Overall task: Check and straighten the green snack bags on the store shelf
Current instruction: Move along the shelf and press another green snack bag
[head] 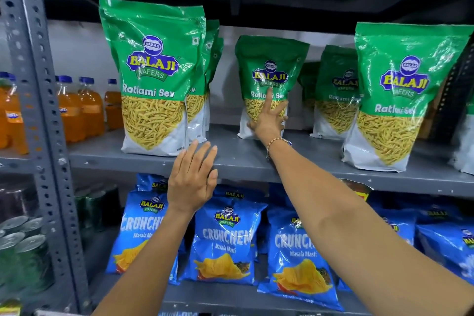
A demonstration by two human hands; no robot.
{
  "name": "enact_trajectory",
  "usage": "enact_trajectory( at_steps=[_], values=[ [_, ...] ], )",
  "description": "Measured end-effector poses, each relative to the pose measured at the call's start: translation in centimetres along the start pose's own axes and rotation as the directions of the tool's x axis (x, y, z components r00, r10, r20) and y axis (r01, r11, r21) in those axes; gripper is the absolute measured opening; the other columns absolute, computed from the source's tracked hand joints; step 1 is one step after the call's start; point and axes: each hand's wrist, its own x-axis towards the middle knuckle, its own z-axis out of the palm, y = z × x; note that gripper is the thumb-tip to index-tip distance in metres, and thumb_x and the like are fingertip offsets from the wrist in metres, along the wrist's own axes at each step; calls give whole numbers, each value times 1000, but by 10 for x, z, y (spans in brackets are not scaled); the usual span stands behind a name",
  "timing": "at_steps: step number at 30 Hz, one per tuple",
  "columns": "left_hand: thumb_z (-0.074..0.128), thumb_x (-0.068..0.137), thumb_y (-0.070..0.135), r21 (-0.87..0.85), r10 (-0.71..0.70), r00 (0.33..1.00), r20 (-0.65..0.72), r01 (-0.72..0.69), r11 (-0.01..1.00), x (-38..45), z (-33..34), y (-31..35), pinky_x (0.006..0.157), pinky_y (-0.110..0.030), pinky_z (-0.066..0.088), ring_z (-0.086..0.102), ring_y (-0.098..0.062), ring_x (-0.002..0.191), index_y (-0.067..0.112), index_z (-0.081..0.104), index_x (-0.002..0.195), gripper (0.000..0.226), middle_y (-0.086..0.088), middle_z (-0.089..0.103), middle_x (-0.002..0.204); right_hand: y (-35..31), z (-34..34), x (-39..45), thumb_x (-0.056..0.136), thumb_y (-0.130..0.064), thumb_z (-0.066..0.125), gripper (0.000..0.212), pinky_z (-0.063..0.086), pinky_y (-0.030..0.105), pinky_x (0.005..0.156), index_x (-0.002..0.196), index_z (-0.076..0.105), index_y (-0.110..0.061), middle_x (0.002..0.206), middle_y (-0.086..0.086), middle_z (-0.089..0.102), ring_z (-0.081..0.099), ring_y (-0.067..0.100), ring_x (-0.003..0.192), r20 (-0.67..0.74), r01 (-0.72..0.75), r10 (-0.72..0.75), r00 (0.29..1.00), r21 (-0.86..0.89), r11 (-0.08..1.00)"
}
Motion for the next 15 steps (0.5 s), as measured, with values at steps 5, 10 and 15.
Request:
enact_trajectory(
  at_steps=[5, 10, 15],
  values=[
    [27, 104, 31, -21, -8, 999, 49, 9, 1000, 0, -5, 1, 114, -39, 24, 42, -30, 134, 10, 50, 135, 44, -12, 60, 133, 1, -10, -20, 81, -28, 74, 114, 39, 58, 105, 148, -19, -31, 154, 33, -13, 22, 60, 135, -32, 29, -31, 999, -52, 998],
    [27, 104, 31, -43, -25, 995, 96, 30, 999, 0, -10, 2, 114, -40, 24, 42, -30, 135, 10, 47, 139, 45, -12, 56, 138, 2, -21, -40, 80, -34, 74, 114, 42, 56, 103, 149, -16, -29, 154, 35, -7, 29, 59, 132, -66, 45, -52, 996, -109, 993],
    [25, 105, 33, -55, -43, 988, 145, 51, 997, 0, -13, 3, 113, -43, 27, 41, -31, 137, 12, 44, 142, 46, -11, 52, 143, 0, -31, -54, 78, -35, 76, 116, 45, 53, 101, 149, -16, -31, 154, 33, -4, 33, 57, 132, -82, 27, -37, 996, -121, 992]
  ],
)
